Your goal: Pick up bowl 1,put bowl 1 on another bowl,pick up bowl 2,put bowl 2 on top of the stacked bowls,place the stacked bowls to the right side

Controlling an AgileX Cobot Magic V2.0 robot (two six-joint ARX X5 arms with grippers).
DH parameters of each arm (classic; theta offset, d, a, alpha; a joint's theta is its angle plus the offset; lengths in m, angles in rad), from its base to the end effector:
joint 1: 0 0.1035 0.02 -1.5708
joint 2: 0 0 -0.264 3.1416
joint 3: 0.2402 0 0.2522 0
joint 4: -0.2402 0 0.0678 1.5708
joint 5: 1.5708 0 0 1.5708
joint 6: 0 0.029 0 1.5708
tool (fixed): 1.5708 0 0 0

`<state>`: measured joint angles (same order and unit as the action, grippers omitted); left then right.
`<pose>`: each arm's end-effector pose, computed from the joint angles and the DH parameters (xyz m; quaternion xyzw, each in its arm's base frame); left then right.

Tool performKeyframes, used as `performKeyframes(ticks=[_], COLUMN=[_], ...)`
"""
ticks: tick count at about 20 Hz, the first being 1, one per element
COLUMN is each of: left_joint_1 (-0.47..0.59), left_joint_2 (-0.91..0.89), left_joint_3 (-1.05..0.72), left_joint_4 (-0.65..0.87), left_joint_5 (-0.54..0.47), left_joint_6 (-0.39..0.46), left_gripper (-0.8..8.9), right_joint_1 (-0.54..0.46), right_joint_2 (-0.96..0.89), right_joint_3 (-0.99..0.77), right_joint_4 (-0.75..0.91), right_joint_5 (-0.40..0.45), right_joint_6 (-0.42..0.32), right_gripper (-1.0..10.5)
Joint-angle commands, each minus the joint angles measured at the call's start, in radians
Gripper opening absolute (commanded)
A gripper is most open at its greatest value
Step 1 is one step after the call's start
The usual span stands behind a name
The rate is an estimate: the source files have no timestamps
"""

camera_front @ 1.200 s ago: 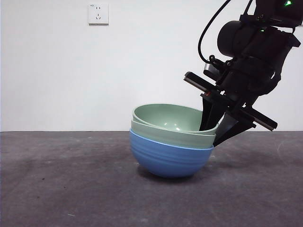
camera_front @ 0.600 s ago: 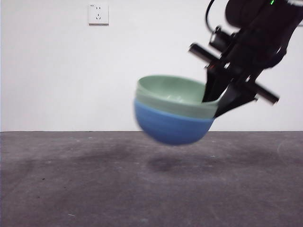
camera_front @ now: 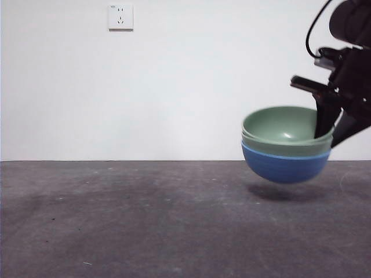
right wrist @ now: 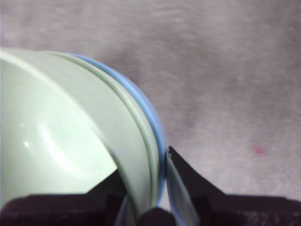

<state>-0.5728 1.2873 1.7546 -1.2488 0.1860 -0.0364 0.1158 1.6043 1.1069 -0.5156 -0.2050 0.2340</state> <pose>0.1704 -0.1163 0.4530 0.0576 0.3799 -0.3356 0.8601 0.3208 0.0433 0.2216 0.1223 0.4976 0.0821 0.8548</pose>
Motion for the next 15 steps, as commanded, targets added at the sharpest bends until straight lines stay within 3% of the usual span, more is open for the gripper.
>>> performKeyframes(ticks=[1,9,15], left_joint_1=[-0.004,-0.004,-0.004], left_joint_2=[-0.001,-0.001,-0.001], left_joint_3=[0.001,0.001,0.001], left_joint_4=[-0.003,-0.014,-0.025], left_joint_5=[-0.002,-0.002,-0.002], left_joint_6=[0.011,0.011,0.011], left_gripper=[2.52,2.52,2.52], right_joint_1=[-0.007,-0.012,-0.012], right_joint_2=[0.038,0.115,0.114], right_joint_3=[0.005,0.005,0.005], right_joint_4=[0.014,0.010,0.009], right_joint_5=[0.002,0.002,-0.006], right_joint_6=[-0.018,-0.026,-0.026], right_gripper=[-0.1,0.0,2.3])
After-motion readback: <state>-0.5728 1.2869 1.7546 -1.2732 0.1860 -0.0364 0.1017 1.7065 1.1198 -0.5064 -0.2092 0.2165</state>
